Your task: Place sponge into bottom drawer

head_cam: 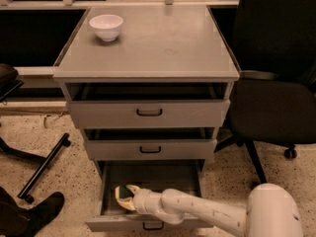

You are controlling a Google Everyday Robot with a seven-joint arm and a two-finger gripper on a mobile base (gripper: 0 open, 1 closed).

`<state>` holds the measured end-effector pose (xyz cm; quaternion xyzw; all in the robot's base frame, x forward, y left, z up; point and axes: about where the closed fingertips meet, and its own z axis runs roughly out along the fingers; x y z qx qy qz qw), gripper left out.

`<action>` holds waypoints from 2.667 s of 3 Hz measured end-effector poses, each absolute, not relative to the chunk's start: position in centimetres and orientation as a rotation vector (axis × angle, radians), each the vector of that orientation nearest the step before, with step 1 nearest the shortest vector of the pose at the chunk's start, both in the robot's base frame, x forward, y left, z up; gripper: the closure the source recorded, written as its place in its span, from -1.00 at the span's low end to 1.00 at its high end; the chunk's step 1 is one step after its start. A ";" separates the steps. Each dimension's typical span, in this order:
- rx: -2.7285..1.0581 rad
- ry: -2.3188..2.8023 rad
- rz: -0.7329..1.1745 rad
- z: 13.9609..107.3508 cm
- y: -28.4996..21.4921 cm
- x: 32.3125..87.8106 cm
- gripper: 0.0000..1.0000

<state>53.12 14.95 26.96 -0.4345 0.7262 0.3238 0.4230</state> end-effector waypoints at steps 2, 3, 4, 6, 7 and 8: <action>-1.031 1.913 0.667 21.1 13.0 62.3 1.00; -0.961 2.003 0.636 17.0 10.8 63.7 1.00; -0.933 2.091 0.628 13.4 9.4 63.2 1.00; -0.922 2.106 0.638 12.7 9.1 62.7 0.63; -0.922 2.106 0.638 12.7 9.1 62.7 0.16; -0.922 2.106 0.638 12.7 9.1 62.7 -0.30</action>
Offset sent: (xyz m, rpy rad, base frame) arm 0.1425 -0.0387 -0.0963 -0.1602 0.0134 -0.1780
